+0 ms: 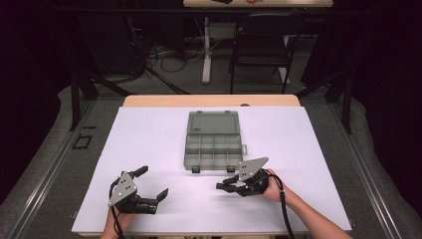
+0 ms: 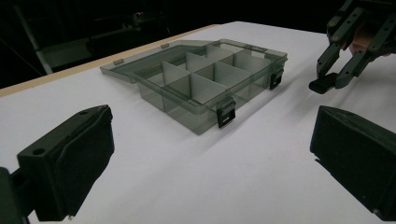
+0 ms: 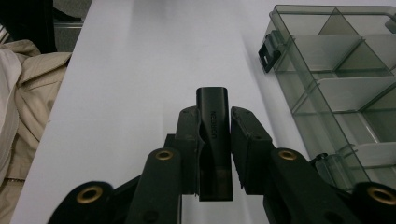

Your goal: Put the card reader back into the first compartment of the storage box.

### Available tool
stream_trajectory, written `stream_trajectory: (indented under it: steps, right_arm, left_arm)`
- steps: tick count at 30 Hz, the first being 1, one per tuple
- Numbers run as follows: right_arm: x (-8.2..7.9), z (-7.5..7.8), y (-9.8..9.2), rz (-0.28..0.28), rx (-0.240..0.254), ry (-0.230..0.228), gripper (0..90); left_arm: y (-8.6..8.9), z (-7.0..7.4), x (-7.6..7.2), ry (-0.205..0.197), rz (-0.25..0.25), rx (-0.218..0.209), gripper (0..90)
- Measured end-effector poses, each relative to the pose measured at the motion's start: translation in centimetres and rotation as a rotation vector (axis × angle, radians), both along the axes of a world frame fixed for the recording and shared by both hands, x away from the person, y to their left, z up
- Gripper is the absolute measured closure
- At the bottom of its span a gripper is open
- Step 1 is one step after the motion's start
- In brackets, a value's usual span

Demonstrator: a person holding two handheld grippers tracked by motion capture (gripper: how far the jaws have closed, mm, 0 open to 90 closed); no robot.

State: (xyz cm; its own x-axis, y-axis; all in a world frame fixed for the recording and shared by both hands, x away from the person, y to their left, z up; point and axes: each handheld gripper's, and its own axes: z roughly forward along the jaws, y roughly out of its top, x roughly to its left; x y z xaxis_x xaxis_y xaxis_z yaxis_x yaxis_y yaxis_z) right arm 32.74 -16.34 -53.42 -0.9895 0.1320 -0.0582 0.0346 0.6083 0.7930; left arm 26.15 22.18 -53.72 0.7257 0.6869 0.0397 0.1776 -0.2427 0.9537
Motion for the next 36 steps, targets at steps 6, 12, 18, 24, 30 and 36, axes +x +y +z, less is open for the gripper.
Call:
stream_trajectory:
  steps: [6, 12, 18, 24, 30, 36]
  right_arm:
    - [0.0, 0.4, -0.2, -0.012, 0.007, -0.006, 73.9]
    - [0.1, 0.6, -0.4, -0.028, 0.014, -0.014, 73.9]
    - [0.1, 0.9, -0.6, -0.038, 0.018, -0.023, 73.9]
    - [0.2, 1.2, -0.8, -0.053, 0.026, -0.031, 73.8]
    - [0.2, 1.5, -0.9, -0.064, 0.034, -0.036, 73.8]
    - [0.3, 1.8, -1.1, -0.075, 0.039, -0.042, 73.8]
  left_arm:
    - [0.0, 0.0, 0.0, -0.001, 0.0, 0.0, 0.0]
    - [0.0, 0.0, 0.0, -0.001, 0.0, 0.001, 0.0]
    - [0.0, 0.0, 0.0, -0.002, -0.001, 0.0, 0.0]
    - [0.0, 0.0, 0.0, -0.002, -0.001, 0.0, 0.0]
    - [0.0, 0.0, 0.0, -0.001, -0.001, 0.0, 0.0]
    - [0.0, 0.0, 0.0, 0.001, -0.002, 0.0, 0.0]
